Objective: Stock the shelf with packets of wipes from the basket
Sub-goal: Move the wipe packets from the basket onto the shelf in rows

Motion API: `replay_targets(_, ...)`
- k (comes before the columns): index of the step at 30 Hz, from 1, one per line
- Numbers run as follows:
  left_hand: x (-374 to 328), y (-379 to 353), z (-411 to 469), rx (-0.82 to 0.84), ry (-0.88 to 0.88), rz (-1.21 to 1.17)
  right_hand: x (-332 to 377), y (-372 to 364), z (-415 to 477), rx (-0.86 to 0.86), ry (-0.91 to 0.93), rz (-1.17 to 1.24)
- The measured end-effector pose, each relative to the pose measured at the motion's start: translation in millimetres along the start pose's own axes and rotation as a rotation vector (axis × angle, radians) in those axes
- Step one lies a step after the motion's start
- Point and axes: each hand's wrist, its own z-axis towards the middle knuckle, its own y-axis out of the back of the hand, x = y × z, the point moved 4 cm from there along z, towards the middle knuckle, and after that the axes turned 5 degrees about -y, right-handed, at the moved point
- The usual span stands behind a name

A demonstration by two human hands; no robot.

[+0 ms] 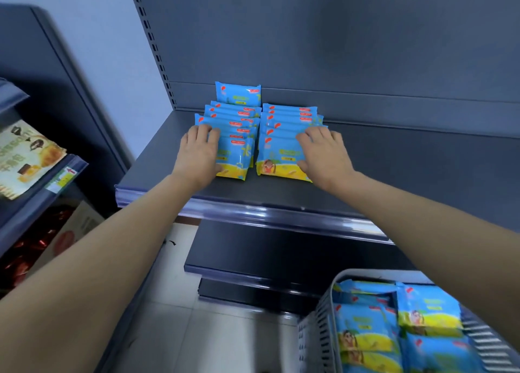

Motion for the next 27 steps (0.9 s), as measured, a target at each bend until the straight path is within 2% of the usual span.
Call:
replay_targets(3, -17, 7, -9, -0.040, -0.003, -0.009, -9, 14, -15, -0.028, 0.017, 0.035)
replay_targets(6, -50, 27, -15, -0.176, -0.069, -0.090, -19, 29, -36, -0.086, 0.024, 0.078)
replay_targets(10, -116, 64, -19, -0.324, -0.186, -0.250, -42, 48, -70, -0.164, 0.039, 0.086)
replay_targets(14, -194, 88, -31, -0.391, -0.332, -0.351, -77, 60, -117, -0.238, 0.016, 0.115)
replay_targets(21, -316, 68, -70, -0.288, -0.523, -0.421, -147, 41, -217, -0.147, 0.033, 0.086)
replay_targets(27, -370, 0, -103, -0.015, -0.559, -0.373, -187, -10, -282, 0.136, 0.096, 0.069)
